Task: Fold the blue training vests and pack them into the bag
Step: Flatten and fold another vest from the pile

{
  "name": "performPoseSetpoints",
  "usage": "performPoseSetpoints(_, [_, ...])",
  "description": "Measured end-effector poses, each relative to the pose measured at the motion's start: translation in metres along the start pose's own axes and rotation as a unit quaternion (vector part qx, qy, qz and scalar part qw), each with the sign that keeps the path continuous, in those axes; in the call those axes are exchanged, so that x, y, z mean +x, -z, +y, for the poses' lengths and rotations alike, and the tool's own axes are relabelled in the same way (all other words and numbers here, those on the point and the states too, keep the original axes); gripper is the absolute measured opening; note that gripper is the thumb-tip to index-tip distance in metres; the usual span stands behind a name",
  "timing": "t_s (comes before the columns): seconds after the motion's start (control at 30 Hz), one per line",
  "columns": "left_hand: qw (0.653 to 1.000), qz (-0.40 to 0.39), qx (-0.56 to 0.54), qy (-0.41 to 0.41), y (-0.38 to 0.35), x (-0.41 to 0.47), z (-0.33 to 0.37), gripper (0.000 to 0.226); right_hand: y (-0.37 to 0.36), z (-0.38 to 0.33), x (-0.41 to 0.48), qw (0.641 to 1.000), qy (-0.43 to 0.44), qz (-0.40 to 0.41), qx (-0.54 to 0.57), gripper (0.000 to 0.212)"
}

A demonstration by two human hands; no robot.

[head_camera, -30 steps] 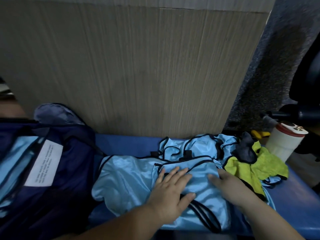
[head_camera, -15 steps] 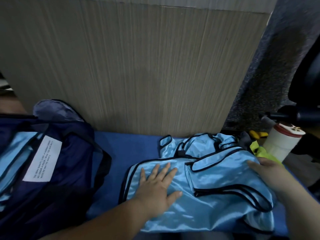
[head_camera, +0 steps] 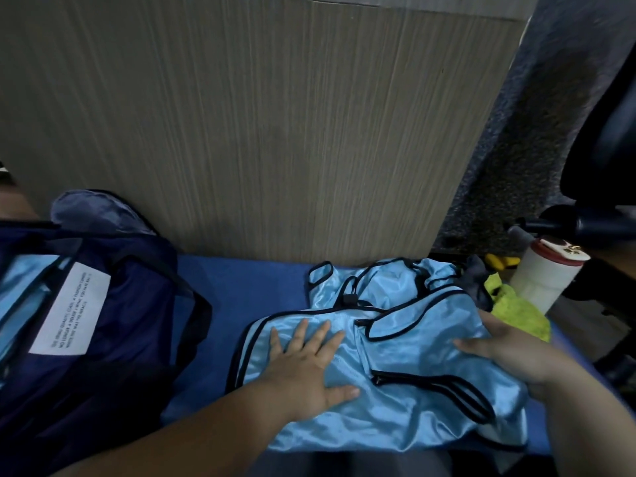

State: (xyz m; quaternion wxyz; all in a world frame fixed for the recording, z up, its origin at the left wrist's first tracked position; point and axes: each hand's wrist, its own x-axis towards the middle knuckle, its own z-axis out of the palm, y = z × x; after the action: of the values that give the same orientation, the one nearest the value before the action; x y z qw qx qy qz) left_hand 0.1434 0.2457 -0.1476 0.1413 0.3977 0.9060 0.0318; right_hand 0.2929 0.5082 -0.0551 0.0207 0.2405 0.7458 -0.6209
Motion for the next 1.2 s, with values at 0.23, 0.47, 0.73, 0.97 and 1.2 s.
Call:
performPoseSetpoints(0.23, [0.972, 0.081, -0.217, 0.032, 0.019, 0.002, 0.002, 0.071, -0.03, -0.015, 0.008, 0.999, 0.029, -0.005, 0.024, 0.056])
performPoseSetpoints(0.47, [0.776, 0.154, -0.603, 0.1, 0.052, -0.004, 0.001, 0.057, -0.122, -0.051, 0.007, 0.972, 0.095, 0.041, -0.213, 0.083])
performPoseSetpoints(0.73, [0.742, 0.138, -0.641, 0.136, 0.058, -0.001, -0.021, 0.042, -0.179, -0.025, 0.023, 0.938, 0.122, -0.16, -0.282, 0.093])
performPoseSetpoints(0.97, [0.768, 0.217, -0.569, 0.199, 0.055, -0.007, -0.049, 0.021, -0.143, -0.004, 0.037, 0.922, 0.171, 0.023, -0.348, 0.048])
performPoseSetpoints(1.2, [0.878, 0.228, -0.368, 0.204, 0.041, -0.022, -0.067, 0.06, -0.138, 0.013, 0.043, 0.888, 0.172, -0.006, -0.425, 0.083])
